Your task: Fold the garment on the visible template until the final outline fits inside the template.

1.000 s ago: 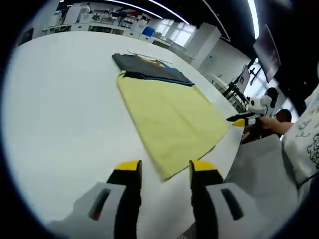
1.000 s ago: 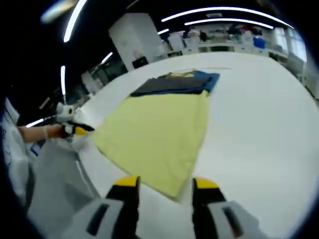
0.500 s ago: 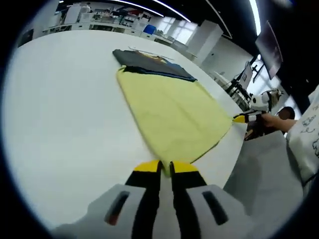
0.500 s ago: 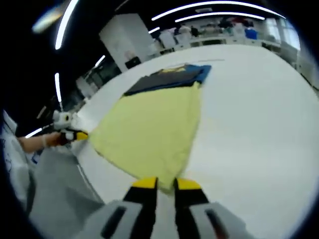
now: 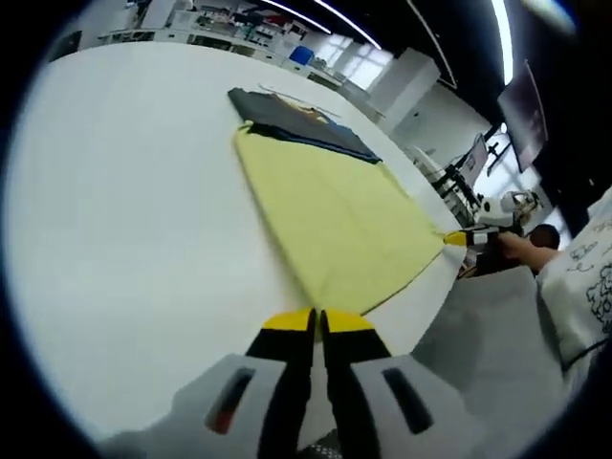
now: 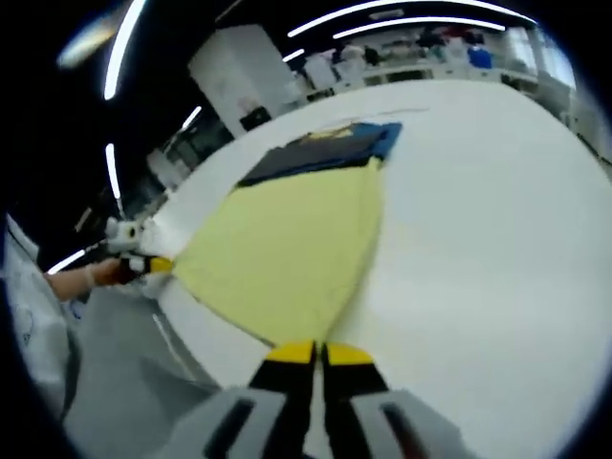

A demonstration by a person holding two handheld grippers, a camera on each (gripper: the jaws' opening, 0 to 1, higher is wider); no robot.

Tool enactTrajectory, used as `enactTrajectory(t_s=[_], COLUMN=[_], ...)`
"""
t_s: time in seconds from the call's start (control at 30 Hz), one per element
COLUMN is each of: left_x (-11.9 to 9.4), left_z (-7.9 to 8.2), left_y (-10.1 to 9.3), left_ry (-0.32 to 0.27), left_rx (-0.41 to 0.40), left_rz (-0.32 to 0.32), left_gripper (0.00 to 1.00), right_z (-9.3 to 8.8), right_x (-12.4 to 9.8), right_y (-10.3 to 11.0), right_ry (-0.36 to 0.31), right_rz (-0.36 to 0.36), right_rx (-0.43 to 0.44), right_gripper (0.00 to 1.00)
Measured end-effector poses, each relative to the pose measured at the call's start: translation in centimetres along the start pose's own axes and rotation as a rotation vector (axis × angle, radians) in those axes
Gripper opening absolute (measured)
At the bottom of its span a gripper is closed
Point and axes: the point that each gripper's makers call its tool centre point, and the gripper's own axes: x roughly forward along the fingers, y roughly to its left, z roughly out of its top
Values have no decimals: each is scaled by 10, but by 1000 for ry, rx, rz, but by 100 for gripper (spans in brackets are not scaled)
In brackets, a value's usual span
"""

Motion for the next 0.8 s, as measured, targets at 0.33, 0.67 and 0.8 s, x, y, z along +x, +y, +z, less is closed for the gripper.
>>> enactTrajectory(t_s=[0.33,0.67,0.8], left_x=[-29,-57,-59], left_z=[-13,-12,-7], left_y=[-12,-31,-37], left_ry=[-7,-50,-57], left_rx=[-65,-38,-42], left_rz=[-30,-11,-17], left_gripper=[0,0,0], right_z=[-15,-22,-19], right_x=[-24,-41,-41], right_y=[25,41,40], right_ry=[20,14,23], right_rz=[31,61,63], right_rx=[50,123,135], right_gripper=[0,0,0])
